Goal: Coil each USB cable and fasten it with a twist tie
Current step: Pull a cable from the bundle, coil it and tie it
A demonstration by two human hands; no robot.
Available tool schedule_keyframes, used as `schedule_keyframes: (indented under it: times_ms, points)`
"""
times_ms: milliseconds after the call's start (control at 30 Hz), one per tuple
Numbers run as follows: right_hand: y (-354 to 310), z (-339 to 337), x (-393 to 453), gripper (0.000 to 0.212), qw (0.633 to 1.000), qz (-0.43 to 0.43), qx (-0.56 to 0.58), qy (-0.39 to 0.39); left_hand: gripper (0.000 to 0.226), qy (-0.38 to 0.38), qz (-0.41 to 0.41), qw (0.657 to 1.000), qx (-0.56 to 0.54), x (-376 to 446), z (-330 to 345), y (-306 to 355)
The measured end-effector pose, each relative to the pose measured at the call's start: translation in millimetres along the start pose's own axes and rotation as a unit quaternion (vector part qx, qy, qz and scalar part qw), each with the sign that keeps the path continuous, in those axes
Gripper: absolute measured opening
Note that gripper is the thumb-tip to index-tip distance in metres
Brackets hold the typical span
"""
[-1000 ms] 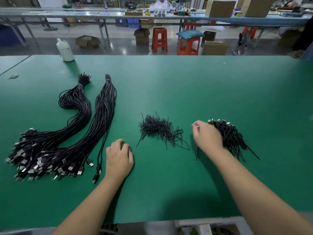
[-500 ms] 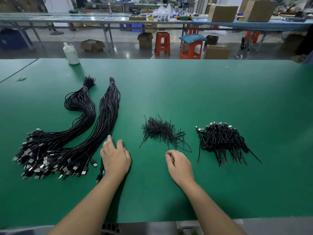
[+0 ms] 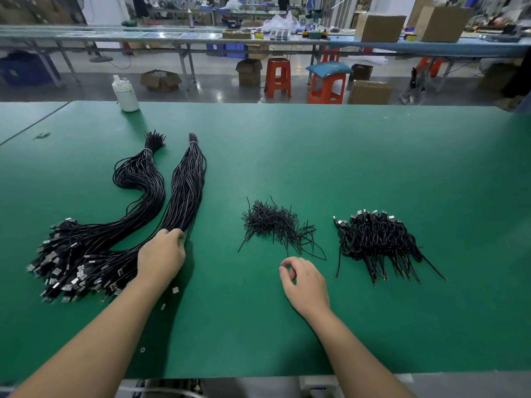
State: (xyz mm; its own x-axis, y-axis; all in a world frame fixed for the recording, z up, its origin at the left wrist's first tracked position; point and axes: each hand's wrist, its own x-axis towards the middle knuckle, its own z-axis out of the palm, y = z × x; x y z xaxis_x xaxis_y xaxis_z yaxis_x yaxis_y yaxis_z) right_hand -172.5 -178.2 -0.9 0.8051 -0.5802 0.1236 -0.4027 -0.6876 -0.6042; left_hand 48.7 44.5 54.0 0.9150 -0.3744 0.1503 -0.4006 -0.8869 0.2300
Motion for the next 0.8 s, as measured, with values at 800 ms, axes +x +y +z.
schedule_keyframes:
  times_ms: [800]
  points:
    - [-1,-1,0,0.013,1.000,0.002,0.018,0.008,0.034,0.158,0.374,0.911,-0.070,-35,2,80]
